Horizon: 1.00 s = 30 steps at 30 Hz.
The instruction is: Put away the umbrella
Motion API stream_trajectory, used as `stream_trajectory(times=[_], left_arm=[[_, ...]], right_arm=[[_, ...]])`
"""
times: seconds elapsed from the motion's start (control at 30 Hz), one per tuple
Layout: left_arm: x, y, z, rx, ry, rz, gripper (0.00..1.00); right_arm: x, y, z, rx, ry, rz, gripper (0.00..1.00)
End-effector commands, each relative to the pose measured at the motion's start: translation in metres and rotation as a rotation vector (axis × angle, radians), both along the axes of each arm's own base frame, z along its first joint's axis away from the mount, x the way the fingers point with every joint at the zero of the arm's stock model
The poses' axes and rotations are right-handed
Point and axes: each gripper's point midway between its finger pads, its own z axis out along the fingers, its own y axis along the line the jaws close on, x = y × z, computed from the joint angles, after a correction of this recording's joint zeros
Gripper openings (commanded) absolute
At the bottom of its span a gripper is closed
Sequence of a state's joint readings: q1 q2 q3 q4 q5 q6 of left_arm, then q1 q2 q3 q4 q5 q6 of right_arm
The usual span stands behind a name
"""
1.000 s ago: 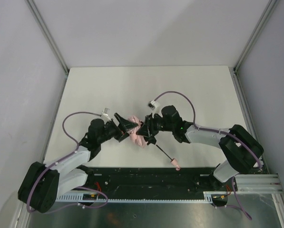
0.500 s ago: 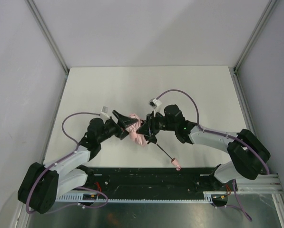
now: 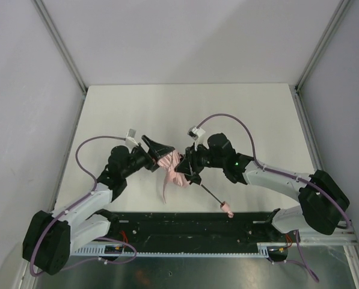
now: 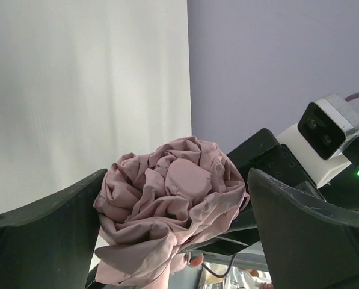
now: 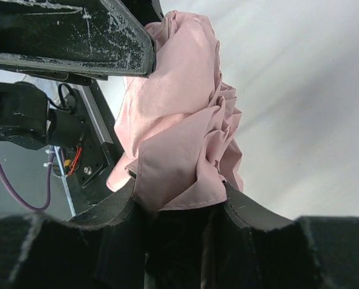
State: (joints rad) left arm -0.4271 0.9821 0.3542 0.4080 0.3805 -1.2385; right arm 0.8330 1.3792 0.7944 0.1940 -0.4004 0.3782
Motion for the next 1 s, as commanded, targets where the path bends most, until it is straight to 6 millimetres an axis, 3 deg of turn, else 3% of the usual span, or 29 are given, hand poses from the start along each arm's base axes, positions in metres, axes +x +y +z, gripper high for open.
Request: stream_trajectory(times=[0.0, 0.43, 0.53, 0.7, 0.83, 0.97], left_arm=[[0.003, -0.008, 0.027, -0.01, -0.078, -0.048, 0.99], [0.003, -0.036, 0.036, -0.051, -0.016, -0.058, 0.96], [0.006, -0.036, 0.039, -0.056, -0.02, -0.04, 0.81], [0.012, -0.036, 0.043, -0.055, -0.033, -0.014, 0.41], [0.016, -0.035, 0.046, -0.063, -0.034, 0.007, 0.09], [0.022, -0.036, 0.054, -0.082, -0.042, 0.024, 0.01]], right_arm=[[0.009, 0.01, 0.047, 0.072, -0.103, -0.011, 0.0], [0.013, 0.032, 0.05, 0.039, -0.137, -0.039, 0.0], [0.012, 0.032, 0.053, 0.036, -0.151, -0.027, 0.0], [0.01, 0.029, 0.056, 0.047, -0.129, -0.008, 0.0], [0.012, 0.022, 0.062, 0.075, -0.05, -0.041, 0.24], [0.014, 0.014, 0.077, 0.119, 0.007, -0.104, 0.64]])
